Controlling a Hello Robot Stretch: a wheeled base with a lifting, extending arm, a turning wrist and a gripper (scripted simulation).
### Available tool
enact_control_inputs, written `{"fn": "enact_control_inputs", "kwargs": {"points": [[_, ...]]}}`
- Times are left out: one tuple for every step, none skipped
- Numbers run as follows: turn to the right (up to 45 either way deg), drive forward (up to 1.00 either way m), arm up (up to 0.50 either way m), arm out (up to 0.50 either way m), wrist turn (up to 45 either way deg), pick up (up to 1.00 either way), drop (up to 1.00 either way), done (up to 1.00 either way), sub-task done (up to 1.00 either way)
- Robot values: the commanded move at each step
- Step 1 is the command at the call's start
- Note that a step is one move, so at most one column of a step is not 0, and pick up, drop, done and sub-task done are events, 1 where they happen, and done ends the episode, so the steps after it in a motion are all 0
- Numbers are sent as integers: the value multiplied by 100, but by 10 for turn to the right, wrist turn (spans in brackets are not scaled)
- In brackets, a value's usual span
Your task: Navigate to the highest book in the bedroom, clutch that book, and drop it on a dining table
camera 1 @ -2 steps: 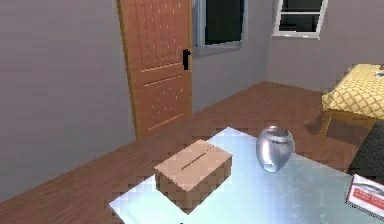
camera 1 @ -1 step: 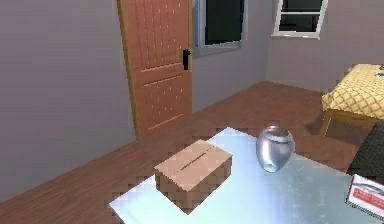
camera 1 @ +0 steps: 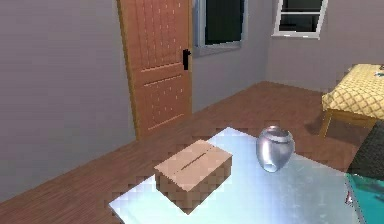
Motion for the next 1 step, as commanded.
{"fn": "enact_control_inputs", "kwargs": {"points": [[0,0,-10,0,0,0,0,0,0]]}}
